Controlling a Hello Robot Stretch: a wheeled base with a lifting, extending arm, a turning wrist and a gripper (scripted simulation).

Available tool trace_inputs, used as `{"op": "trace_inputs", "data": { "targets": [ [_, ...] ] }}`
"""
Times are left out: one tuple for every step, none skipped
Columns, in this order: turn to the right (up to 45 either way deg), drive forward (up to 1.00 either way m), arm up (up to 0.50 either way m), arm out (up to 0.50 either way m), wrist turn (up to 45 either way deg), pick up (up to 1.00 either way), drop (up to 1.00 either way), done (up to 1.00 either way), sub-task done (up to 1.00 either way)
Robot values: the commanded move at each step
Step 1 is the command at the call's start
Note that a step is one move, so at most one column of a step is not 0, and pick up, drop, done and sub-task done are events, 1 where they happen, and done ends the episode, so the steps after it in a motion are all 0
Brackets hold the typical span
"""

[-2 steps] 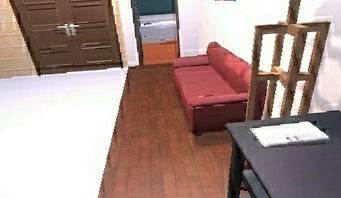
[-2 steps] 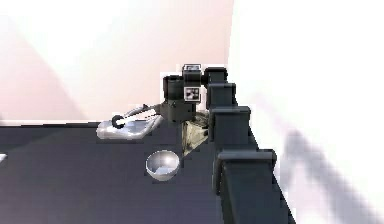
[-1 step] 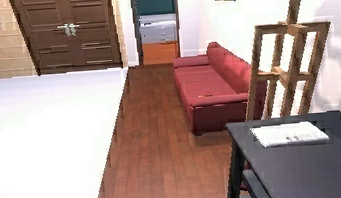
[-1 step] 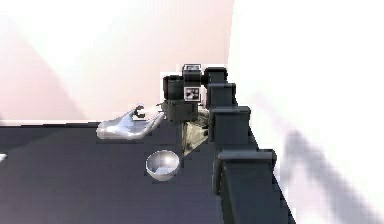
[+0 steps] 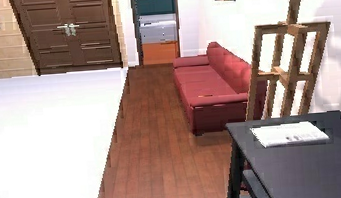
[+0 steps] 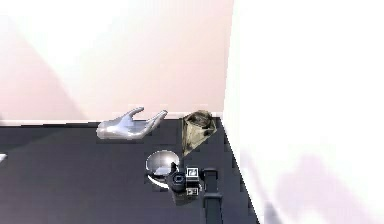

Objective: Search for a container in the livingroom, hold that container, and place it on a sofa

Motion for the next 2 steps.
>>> {"op": "trace_inputs", "data": {
  "targets": [
    [0.0,0.00,0.00,0.00,0.0,1.00,0.00,0.00,0.00],
    [0.0,0.00,0.10,0.00,0.0,0.00,0.00,0.00,0.00]
  ]
}}
